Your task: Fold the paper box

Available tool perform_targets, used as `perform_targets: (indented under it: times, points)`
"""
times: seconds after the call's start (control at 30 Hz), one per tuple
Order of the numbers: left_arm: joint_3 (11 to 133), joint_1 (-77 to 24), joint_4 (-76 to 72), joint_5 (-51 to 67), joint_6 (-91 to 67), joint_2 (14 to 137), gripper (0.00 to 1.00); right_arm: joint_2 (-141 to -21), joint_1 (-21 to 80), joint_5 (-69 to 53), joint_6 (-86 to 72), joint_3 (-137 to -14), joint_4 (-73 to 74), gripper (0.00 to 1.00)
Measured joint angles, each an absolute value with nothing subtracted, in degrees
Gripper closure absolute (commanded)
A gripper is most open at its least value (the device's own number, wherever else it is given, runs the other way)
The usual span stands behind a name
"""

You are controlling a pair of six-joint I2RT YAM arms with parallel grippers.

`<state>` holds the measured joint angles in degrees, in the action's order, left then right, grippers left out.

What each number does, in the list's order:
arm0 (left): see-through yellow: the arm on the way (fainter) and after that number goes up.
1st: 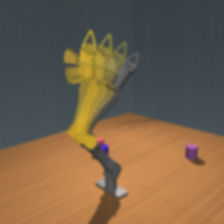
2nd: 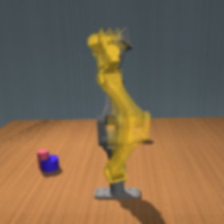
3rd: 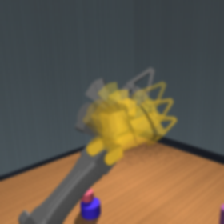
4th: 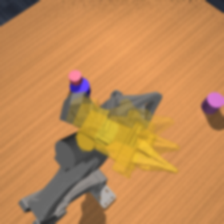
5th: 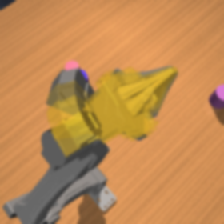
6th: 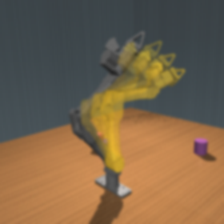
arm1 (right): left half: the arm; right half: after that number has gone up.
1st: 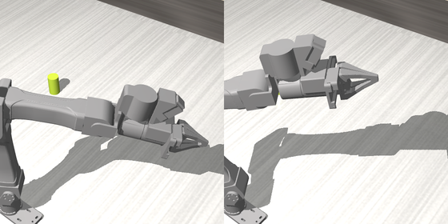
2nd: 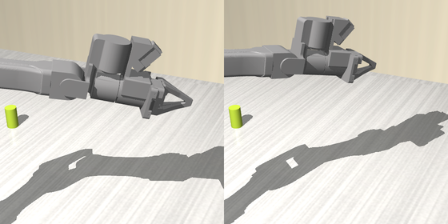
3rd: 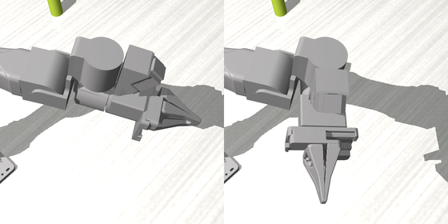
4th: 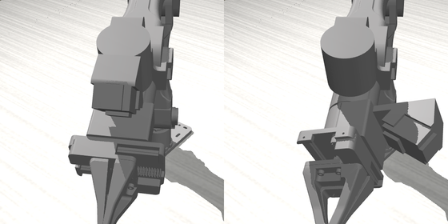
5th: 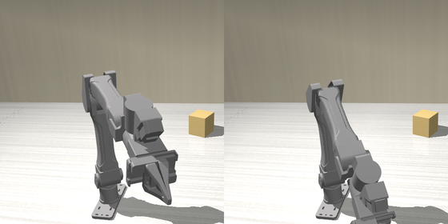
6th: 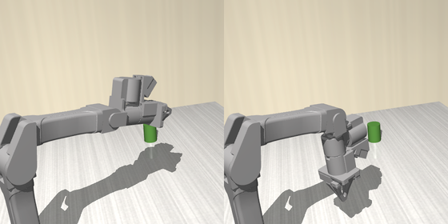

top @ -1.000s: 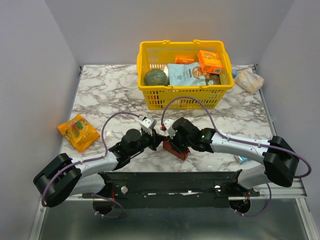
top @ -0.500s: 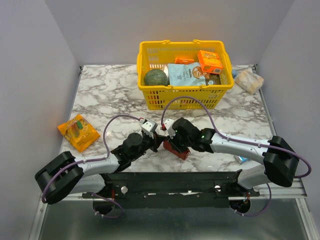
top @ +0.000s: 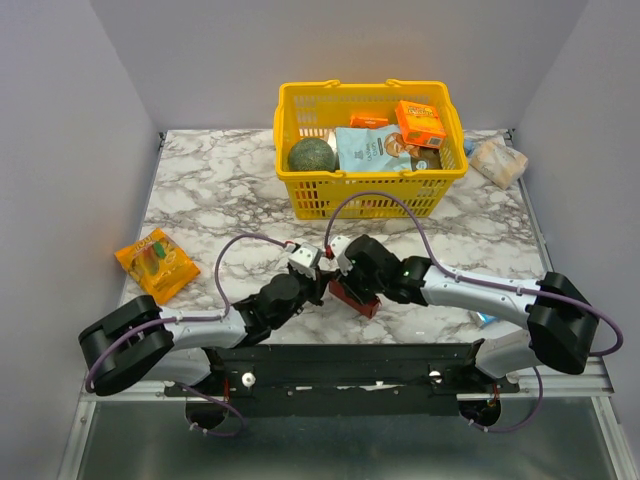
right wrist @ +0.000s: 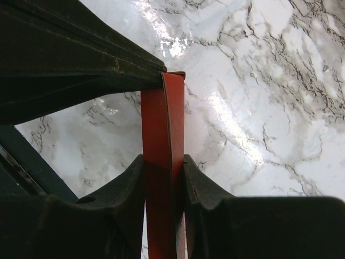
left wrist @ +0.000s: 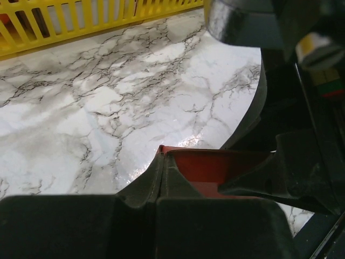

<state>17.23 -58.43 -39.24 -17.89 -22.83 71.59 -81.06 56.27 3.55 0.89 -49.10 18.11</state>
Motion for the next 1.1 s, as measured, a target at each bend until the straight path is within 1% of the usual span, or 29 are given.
perform_targets:
  times: [0.03, 0.07, 0.13, 0.17, 0.23, 0.27, 0.47, 0.67, 0.87, 0.93, 0.97, 1.1]
  points:
    - [17.47, -58.76, -39.13, -18.63, -23.09, 71.83, 1.00, -80.99, 56.25, 3.66, 0.62, -49.04, 18.11, 0.71]
    - [17.80, -59.22, -38.96, -19.66, -23.42, 72.18, 1.00, -80.93, 56.25, 3.81, 0.34, -48.97, 18.11, 0.64]
    - [18.31, -59.94, -38.41, -21.04, -23.64, 72.51, 1.00, -80.75, 56.25, 4.21, -0.54, -48.82, 18.11, 0.58]
    - [18.55, -60.29, -38.09, -21.56, -23.64, 72.62, 1.00, -80.62, 56.25, 4.49, -1.02, -48.73, 18.13, 0.52]
    - [19.03, -60.86, -37.01, -22.20, -23.24, 72.62, 1.00, -80.29, 56.25, 5.82, -1.89, -48.56, 18.35, 0.45]
    - [19.35, -61.30, -36.12, -22.28, -22.92, 72.66, 1.00, -80.03, 56.25, 6.79, -2.17, -48.53, 18.33, 0.39]
    - [21.45, -62.19, -33.65, -22.52, -21.45, 73.67, 1.00, -75.35, 56.21, 10.98, -4.03, -48.51, 18.04, 0.25]
    - [23.42, -62.78, -32.34, -22.79, -20.60, 75.26, 1.00, -70.19, 56.21, 13.61, -7.11, -48.18, 19.97, 0.25]
    - [24.77, -62.92, -31.03, -23.11, -20.56, 76.03, 1.00, -64.60, 56.18, 16.01, -14.35, -46.74, 28.29, 0.25]
    - [25.41, -62.98, -30.48, -23.20, -20.58, 76.44, 1.00, -62.67, 56.18, 16.71, -17.23, -46.74, 31.18, 0.29]
    - [25.71, -63.02, -30.20, -23.24, -20.60, 76.62, 1.00, -61.84, 56.12, 17.17, -19.05, -46.96, 32.93, 0.35]
    - [26.79, -63.02, -28.95, -23.31, -20.80, 77.14, 1.00, -61.06, 55.86, 18.13, -24.97, -48.73, 38.83, 0.48]
